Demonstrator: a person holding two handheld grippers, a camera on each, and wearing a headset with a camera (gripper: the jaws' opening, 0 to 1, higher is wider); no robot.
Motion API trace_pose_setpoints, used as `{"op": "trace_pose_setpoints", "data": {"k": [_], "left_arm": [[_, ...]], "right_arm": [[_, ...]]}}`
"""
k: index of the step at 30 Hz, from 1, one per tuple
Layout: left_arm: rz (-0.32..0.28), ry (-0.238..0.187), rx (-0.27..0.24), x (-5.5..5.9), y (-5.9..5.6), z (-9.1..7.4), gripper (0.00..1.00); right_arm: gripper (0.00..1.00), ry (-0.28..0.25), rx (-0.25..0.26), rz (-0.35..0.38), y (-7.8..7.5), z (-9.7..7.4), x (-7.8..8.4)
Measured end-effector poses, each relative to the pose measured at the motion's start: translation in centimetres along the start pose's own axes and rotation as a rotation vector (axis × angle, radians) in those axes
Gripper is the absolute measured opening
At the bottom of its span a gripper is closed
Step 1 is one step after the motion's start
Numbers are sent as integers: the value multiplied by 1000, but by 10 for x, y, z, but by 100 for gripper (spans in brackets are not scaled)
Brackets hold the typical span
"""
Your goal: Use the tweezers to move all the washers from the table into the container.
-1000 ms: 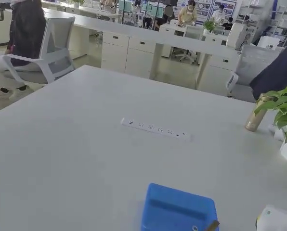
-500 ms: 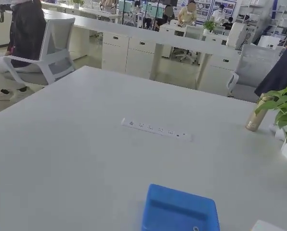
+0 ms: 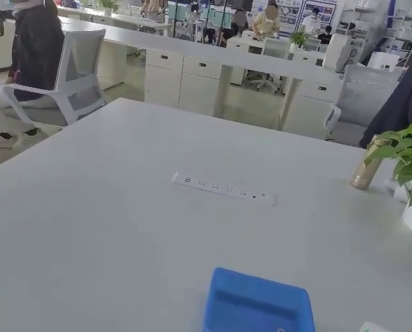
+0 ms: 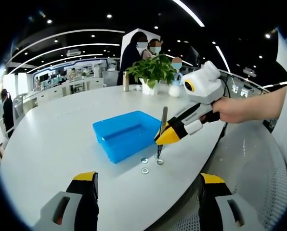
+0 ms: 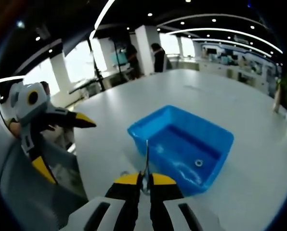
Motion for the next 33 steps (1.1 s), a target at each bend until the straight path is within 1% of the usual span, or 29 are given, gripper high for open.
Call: {"op": "trace_pose_setpoints", "data": {"k": [1, 5, 6, 7, 9, 10, 16, 19, 22, 26, 29, 33], "left_arm": [[-1, 1, 2, 0, 0, 0, 87], [1, 4, 3, 1, -1, 0, 86], [1, 5, 3, 1, -1, 0, 86], [1, 7, 3, 1, -1, 0, 86], [2, 7, 2, 1, -1, 0, 85], [1, 8, 1, 1, 0, 0, 85], [3, 6, -2, 1, 0, -1, 85], [1, 1, -3, 0, 0, -1, 85], [3, 4, 2, 0, -1, -1, 83], [4, 4, 4, 0, -1, -1, 83], [3, 6, 7, 1, -1, 0, 82], [2, 4, 6, 1, -1, 0, 82]], "right_arm": [[4, -2, -1, -9, 0, 0, 0], [3, -14, 5, -143, 7, 0, 2], [3, -15, 6, -163, 9, 0, 2], [3, -17, 15, -174, 10, 0, 2], [3, -19, 16, -175, 11, 0, 3], [3, -20, 22, -177, 9, 1, 3], [3, -14, 37, -139, 2, -1, 5], [3, -28, 29, -75, 1, -4, 4], [3, -45, 37, -42, -1, -11, -1], [3, -50, 60, -31, -7, -16, -5], [3, -65, 70, -16, -11, -18, -9], [3, -85, 74, -2, -12, -24, -19]]}}
Point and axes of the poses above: the centre of the closed fingertips' face, and the gripper's own axes: z roughly forward along the fingers, y roughly to its left, x roughly out of its underside, the point moved 1 cm from there along -z, roughly backward along the fingers, and after that the axes turned 15 degrees about x, right-handed, at the moved point
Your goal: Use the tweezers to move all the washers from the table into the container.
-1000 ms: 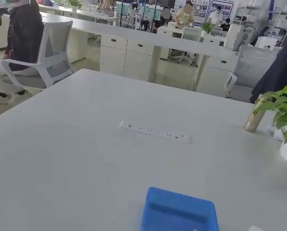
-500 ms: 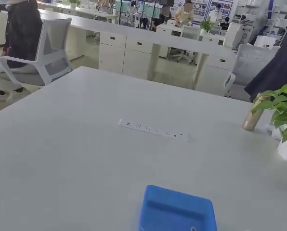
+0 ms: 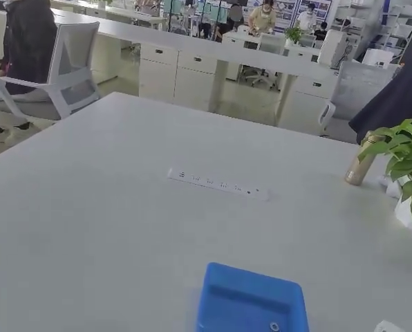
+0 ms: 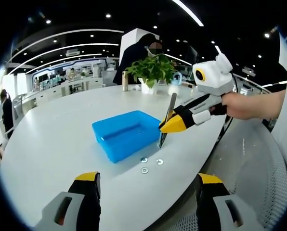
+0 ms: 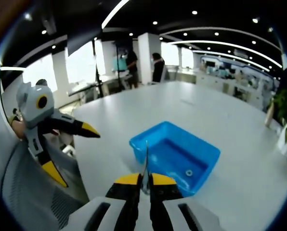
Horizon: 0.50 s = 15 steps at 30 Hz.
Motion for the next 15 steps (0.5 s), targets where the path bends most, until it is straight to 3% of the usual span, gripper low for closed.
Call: {"op": "trace_pose_setpoints", "data": {"k": [15], "left_arm": [[0, 4, 3, 1, 0, 0, 81]], "right_arm": [[3, -68, -5, 12, 3, -12, -36]]}}
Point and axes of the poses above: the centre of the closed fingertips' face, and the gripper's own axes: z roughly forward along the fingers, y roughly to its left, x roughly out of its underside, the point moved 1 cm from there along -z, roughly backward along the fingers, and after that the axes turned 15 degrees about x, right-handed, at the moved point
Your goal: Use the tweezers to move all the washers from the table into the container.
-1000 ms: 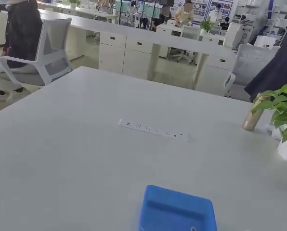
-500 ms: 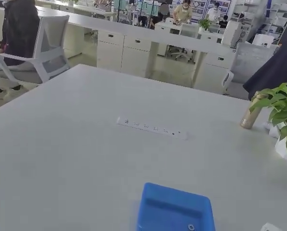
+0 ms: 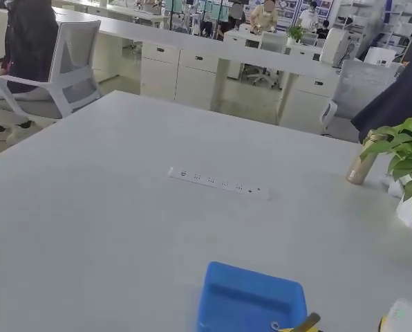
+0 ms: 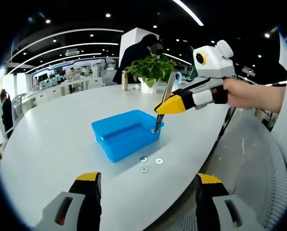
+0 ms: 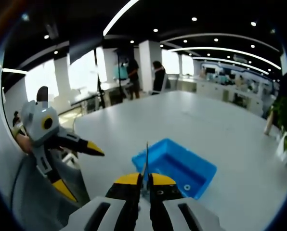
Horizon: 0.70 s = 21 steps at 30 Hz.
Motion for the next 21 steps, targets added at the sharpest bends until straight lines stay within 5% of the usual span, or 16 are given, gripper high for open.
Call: {"op": "trace_pose_setpoints", "data": {"k": [21], "left_arm": [[-1, 1, 4, 0, 0, 0, 80]], "right_arm": [[3, -39, 22, 8, -8, -1, -26]]}}
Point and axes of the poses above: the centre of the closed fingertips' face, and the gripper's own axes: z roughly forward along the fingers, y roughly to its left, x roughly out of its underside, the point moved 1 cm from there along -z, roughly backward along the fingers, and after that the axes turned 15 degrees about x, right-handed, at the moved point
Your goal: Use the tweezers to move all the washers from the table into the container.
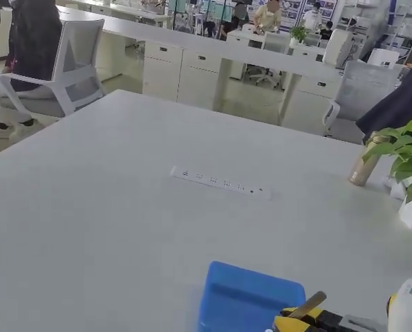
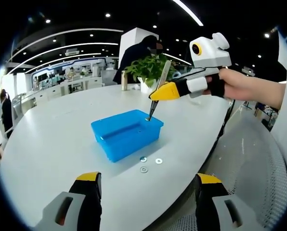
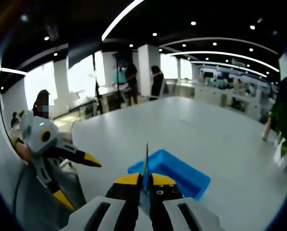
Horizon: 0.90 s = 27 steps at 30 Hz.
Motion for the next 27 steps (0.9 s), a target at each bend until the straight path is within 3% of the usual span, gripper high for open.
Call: {"op": "trace_pose_setpoints", "data": {"k": [17, 27], "left_arm": [[4, -4, -3, -1, 1, 0, 80], [2, -1, -1, 0, 0, 0, 79]], "right_arm": [[3, -20, 31, 42, -13, 11, -15], [3, 14, 59, 45, -36, 24, -11]]}}
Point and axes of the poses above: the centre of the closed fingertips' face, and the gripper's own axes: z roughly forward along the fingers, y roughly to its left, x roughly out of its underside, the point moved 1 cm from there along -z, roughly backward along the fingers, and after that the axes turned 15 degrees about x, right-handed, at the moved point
